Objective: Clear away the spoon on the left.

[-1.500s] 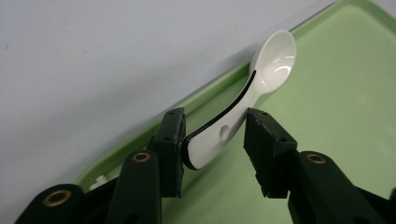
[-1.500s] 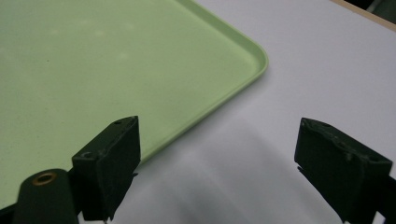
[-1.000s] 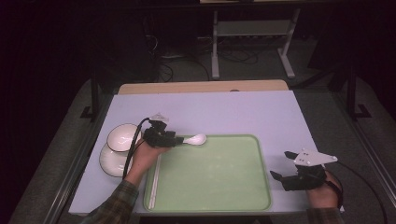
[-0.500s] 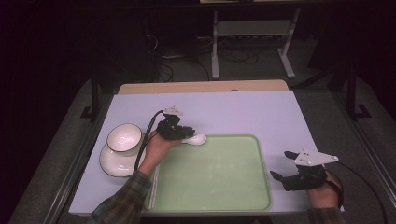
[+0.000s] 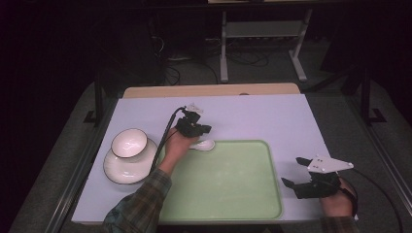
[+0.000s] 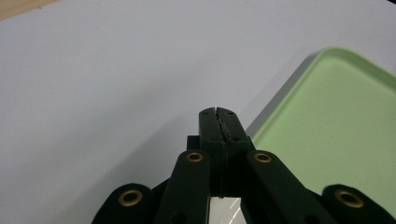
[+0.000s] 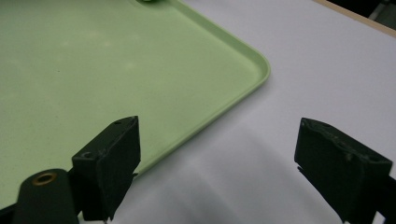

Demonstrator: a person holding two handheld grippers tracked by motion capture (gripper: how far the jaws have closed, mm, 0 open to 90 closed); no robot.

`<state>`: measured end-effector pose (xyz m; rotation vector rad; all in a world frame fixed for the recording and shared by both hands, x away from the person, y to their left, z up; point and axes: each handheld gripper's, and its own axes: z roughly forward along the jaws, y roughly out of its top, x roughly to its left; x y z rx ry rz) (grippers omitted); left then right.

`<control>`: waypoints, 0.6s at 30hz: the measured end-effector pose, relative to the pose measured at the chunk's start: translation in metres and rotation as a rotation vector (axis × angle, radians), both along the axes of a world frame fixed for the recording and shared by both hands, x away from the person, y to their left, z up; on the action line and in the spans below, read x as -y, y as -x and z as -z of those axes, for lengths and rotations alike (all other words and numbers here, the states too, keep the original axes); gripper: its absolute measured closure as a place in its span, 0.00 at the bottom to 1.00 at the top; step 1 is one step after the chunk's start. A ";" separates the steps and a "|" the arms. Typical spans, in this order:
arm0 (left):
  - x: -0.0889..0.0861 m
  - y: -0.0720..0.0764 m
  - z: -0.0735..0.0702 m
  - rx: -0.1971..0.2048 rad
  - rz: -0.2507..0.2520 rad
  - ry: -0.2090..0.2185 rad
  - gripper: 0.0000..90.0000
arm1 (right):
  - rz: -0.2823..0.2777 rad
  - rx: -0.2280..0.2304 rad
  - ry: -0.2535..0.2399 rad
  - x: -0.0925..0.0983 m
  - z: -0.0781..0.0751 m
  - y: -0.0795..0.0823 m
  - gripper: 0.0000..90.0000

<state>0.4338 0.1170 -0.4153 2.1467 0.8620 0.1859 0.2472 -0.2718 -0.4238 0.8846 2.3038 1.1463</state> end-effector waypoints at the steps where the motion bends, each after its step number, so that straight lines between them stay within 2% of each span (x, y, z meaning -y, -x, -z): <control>1: 0.002 0.000 0.002 -0.005 0.000 0.001 1.00 | 0.001 0.000 0.001 0.000 0.000 0.000 0.15; 5: 0.008 -0.001 0.013 -0.023 0.020 -0.039 1.00 | -0.002 0.005 0.005 0.000 -0.001 -0.001 0.15; 8: 0.011 0.001 0.016 -0.031 0.034 -0.027 1.00 | 0.002 0.006 0.004 0.001 -0.001 0.000 0.15; 11: 0.016 0.004 0.016 -0.033 0.059 -0.040 1.00 | 0.006 0.005 0.004 0.001 -0.001 -0.001 0.15; 16: 0.017 0.009 0.018 -0.038 0.065 -0.031 1.00 | 0.007 0.006 0.005 0.001 -0.001 0.000 0.15; 18: 0.018 0.013 0.019 -0.041 0.080 -0.050 1.00 | 0.007 0.007 0.005 0.001 -0.001 0.000 0.15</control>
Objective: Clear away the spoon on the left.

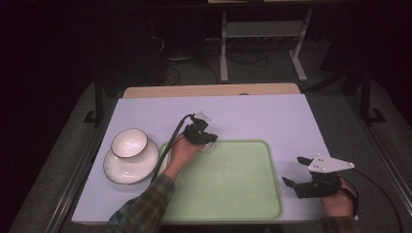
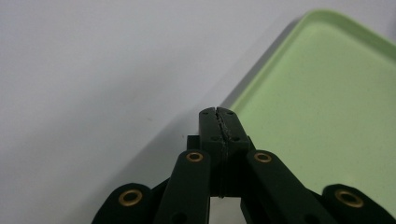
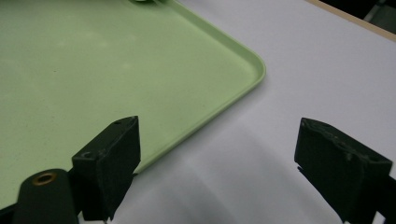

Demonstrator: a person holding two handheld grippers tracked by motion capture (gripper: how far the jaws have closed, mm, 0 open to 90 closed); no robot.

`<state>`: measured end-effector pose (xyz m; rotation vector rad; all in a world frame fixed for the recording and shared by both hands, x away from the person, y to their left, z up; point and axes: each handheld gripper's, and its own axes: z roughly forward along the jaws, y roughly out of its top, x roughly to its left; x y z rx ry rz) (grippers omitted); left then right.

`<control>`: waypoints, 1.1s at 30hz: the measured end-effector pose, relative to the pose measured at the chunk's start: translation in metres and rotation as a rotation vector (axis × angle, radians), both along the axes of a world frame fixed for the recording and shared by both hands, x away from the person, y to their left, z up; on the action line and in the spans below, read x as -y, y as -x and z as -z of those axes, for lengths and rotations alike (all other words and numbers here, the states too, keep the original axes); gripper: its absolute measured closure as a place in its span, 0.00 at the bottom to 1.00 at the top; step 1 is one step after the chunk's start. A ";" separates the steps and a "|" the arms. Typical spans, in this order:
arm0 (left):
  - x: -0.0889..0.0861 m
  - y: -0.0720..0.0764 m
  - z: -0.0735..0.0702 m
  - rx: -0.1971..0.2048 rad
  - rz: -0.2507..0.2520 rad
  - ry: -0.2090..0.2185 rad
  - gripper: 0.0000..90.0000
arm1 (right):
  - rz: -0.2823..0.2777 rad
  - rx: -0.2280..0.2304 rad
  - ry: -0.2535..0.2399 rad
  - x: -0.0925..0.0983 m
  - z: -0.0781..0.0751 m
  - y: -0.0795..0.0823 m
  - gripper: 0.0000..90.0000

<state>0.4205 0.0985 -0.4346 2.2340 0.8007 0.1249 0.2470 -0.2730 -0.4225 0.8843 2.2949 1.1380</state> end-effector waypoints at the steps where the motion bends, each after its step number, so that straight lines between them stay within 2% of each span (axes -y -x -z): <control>1: 0.000 0.002 0.001 -0.004 0.002 0.001 1.00 | 0.001 0.000 -0.001 0.000 0.000 0.000 0.15; 8: -0.003 0.013 0.008 -0.032 0.012 -0.002 1.00 | -0.001 0.000 0.006 -0.001 0.000 0.000 0.15; 13: -0.007 0.021 0.007 -0.042 0.023 -0.004 1.00 | -0.001 0.000 0.009 0.000 0.001 -0.001 0.15; 30: -0.044 0.050 0.009 -0.066 0.021 0.019 1.00 | 0.008 0.004 0.017 0.001 0.000 0.000 0.15; 33: -0.052 0.056 0.008 -0.059 0.021 0.015 1.00 | 0.009 0.004 0.017 0.000 0.000 0.000 0.15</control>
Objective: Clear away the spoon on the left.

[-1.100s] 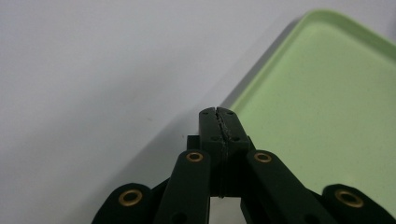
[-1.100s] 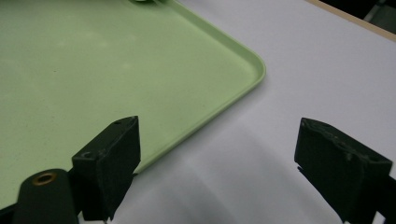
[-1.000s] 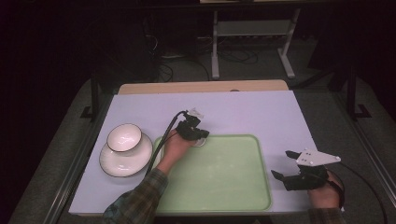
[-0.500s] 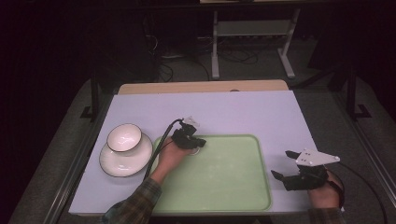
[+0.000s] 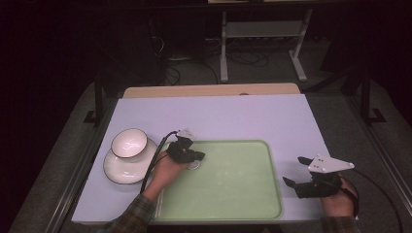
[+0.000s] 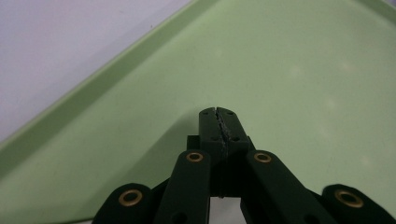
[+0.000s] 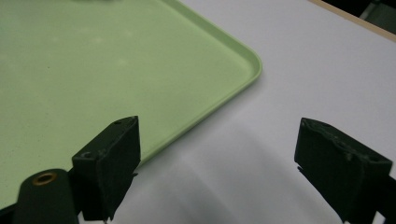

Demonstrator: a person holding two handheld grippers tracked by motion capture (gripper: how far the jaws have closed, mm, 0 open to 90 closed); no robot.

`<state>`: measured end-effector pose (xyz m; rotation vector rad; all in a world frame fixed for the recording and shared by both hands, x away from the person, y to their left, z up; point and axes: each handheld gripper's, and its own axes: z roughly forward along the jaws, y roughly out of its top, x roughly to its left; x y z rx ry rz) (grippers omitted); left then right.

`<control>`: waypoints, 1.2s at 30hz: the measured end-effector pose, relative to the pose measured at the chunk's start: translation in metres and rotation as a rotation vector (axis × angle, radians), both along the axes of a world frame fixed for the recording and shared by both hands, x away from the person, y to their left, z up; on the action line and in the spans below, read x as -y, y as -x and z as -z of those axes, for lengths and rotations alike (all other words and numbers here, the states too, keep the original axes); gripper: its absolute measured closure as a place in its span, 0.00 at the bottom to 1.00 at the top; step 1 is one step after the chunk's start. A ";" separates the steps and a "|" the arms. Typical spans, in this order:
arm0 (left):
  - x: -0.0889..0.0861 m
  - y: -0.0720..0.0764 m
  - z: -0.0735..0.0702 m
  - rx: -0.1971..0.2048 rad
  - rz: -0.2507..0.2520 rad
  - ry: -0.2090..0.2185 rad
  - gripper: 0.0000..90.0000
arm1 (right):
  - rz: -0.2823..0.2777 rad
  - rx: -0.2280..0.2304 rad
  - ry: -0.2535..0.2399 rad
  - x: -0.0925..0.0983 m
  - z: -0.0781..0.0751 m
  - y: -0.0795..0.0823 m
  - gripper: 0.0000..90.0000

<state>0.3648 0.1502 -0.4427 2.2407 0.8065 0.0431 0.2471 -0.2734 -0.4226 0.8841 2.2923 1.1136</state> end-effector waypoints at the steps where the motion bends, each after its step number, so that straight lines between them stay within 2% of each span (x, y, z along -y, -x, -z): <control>1: -0.003 0.003 0.000 0.000 -0.005 0.000 1.00 | -0.001 0.001 0.001 0.000 0.000 0.000 0.15; 6: -0.014 0.009 -0.001 -0.010 -0.013 0.003 1.00 | -0.011 -0.005 0.007 -0.003 0.001 0.000 0.15; 10: -0.026 0.018 -0.004 -0.018 -0.022 0.023 1.00 | -0.013 -0.007 0.008 -0.004 0.002 0.001 0.15; 15: -0.035 0.026 -0.004 -0.023 -0.016 0.006 1.00 | -0.021 -0.008 0.014 -0.006 0.002 0.001 0.15; 21: -0.046 0.034 -0.007 -0.023 -0.025 0.008 1.00 | -0.019 -0.009 0.012 -0.005 0.002 0.001 0.15; 28: -0.054 0.038 -0.007 -0.019 -0.036 -0.020 1.00 | -0.016 -0.006 0.010 -0.005 0.002 0.002 0.15; 36: -0.056 0.040 -0.010 -0.009 -0.035 -0.012 1.00 | -0.017 -0.006 0.011 -0.004 0.002 0.002 0.15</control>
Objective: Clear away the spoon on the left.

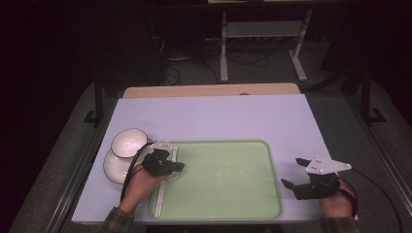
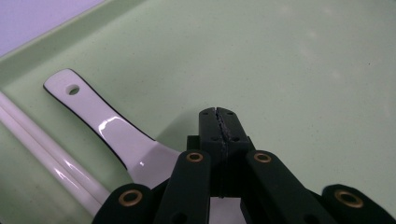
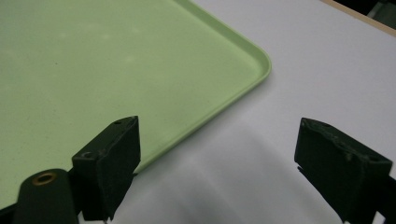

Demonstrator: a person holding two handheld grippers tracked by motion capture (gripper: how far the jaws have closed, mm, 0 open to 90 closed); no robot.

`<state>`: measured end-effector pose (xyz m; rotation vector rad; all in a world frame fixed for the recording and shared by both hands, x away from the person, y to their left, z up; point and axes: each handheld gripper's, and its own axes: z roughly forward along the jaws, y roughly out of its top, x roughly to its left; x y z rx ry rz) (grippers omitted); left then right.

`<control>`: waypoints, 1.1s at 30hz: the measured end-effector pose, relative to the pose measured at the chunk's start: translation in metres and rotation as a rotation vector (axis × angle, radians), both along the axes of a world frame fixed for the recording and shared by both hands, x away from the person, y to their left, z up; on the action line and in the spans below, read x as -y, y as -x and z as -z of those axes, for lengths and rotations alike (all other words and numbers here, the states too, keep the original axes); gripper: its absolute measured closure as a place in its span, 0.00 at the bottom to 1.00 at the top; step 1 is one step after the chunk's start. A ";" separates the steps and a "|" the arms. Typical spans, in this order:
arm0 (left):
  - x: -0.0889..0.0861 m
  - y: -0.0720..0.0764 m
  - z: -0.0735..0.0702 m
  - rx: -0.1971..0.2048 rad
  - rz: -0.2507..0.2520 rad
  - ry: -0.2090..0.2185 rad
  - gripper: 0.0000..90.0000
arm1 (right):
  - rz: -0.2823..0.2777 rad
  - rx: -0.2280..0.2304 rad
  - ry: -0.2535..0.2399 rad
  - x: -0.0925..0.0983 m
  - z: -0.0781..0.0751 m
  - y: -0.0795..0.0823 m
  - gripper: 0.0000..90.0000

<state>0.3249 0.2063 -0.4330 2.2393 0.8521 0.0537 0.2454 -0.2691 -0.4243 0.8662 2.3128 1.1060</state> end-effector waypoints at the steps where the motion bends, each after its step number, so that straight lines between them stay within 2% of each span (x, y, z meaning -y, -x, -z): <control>1: 0.000 0.000 0.000 0.002 0.001 0.003 1.00 | 0.002 -0.003 0.000 0.000 0.000 0.000 0.15; 4: -0.002 -0.001 -0.002 0.009 0.001 0.015 1.00 | 0.002 -0.003 0.001 0.001 0.000 -0.001 0.15; 10: -0.004 -0.001 -0.009 0.025 0.005 0.041 0.87 | -0.001 -0.008 0.004 0.000 0.002 -0.002 0.15; 16: -0.007 0.000 -0.019 0.046 0.016 0.033 0.64 | -0.006 -0.006 0.008 -0.001 0.001 -0.001 0.15; 19: -0.010 -0.001 -0.025 0.058 0.011 0.051 0.53 | -0.009 -0.009 0.011 -0.001 0.002 -0.002 0.15; 28: -0.026 -0.002 -0.042 0.088 -0.023 0.061 0.29 | -0.005 -0.009 0.014 0.000 0.002 -0.002 0.15; 33: -0.039 -0.004 -0.051 0.088 -0.052 0.071 0.21 | -0.006 -0.013 0.017 -0.001 0.003 -0.003 0.15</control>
